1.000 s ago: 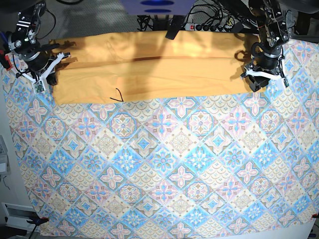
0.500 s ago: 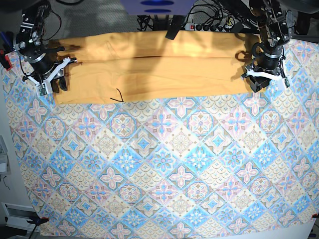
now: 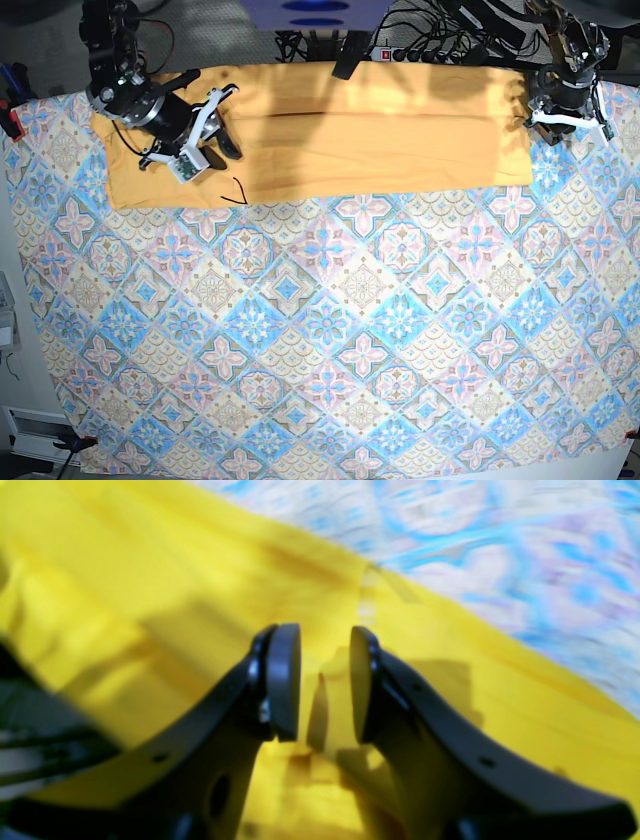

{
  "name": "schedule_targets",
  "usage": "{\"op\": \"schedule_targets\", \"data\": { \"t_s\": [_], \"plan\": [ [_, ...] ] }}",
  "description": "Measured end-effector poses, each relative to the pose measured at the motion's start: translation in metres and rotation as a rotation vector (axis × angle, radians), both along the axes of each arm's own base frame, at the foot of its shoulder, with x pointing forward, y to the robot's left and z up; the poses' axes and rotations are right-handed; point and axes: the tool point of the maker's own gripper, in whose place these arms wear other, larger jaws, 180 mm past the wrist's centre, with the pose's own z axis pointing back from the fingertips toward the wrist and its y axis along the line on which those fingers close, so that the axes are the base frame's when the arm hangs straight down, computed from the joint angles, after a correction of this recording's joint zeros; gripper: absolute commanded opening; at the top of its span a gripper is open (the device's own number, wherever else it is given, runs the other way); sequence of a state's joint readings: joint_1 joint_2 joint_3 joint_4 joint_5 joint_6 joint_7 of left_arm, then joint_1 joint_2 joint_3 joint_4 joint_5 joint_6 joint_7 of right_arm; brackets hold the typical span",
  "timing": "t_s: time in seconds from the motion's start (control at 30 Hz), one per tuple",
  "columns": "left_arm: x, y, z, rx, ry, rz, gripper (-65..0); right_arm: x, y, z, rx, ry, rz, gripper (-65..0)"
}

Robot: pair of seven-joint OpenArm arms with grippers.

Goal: Fold the T-shirt properly
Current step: 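Release and reposition both grippers onto the folded strip's ends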

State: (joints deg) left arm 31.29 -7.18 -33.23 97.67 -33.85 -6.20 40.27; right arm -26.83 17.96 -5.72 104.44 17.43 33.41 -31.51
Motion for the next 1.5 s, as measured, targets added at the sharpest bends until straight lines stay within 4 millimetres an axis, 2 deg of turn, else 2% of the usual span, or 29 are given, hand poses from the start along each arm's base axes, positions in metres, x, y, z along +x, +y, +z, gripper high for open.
{"op": "schedule_targets", "data": {
  "t_s": [0.07,0.17,0.23,0.37,0.57,0.63,0.77,0.83,0.9,1.17,1.33,1.5],
  "plan": [
    [0.000,-0.011,-0.008,-0.058,0.072,-0.050,-42.5,-0.007,0.017,-0.001,0.029,0.011,0.040,-48.9],
    [0.017,-0.015,-0.004,-0.077,0.085,-0.106,-42.5,-0.014,0.026,-0.004,0.036,0.028,0.068,-48.9],
    [0.027,-0.018,0.001,-0.077,0.063,-0.150,-42.5,-0.014,0.027,-0.004,0.037,0.028,0.067,-48.9],
    [0.022,-0.022,-0.004,-0.102,0.130,-0.178,-42.5,-0.013,0.026,-0.003,0.038,0.024,0.066,-48.9],
    [0.026,-0.013,0.001,-0.085,0.172,-0.213,-41.5,-0.014,0.027,-0.003,0.040,0.025,0.069,-48.9],
    [0.024,-0.008,0.002,-0.073,0.192,-0.218,-35.6,-0.014,0.026,-0.004,0.035,0.026,0.068,-48.9],
    [0.007,-0.005,-0.017,-0.137,0.298,-0.213,-18.8,-0.014,0.027,-0.003,0.039,0.026,0.070,-48.9],
    [0.010,-0.005,-0.017,-0.130,0.293,-0.259,-13.5,-0.014,0.027,-0.004,0.037,0.027,0.070,-48.9],
    [0.011,-0.007,-0.018,-0.125,0.288,-0.295,-11.0,-0.014,0.027,-0.004,0.037,0.027,0.070,-48.9],
    [0.023,-0.012,-0.017,-0.120,0.272,-0.341,-11.1,-0.014,0.027,-0.004,0.038,0.027,0.070,-48.9],
    [0.031,-0.039,-0.023,-0.146,0.276,-0.421,-11.1,-0.014,0.027,-0.004,0.038,0.027,0.070,-48.9],
    [0.021,-0.042,-0.039,-0.180,0.316,-0.416,-11.1,-0.014,0.027,-0.004,0.038,0.028,0.071,-48.9]
  ]
}}
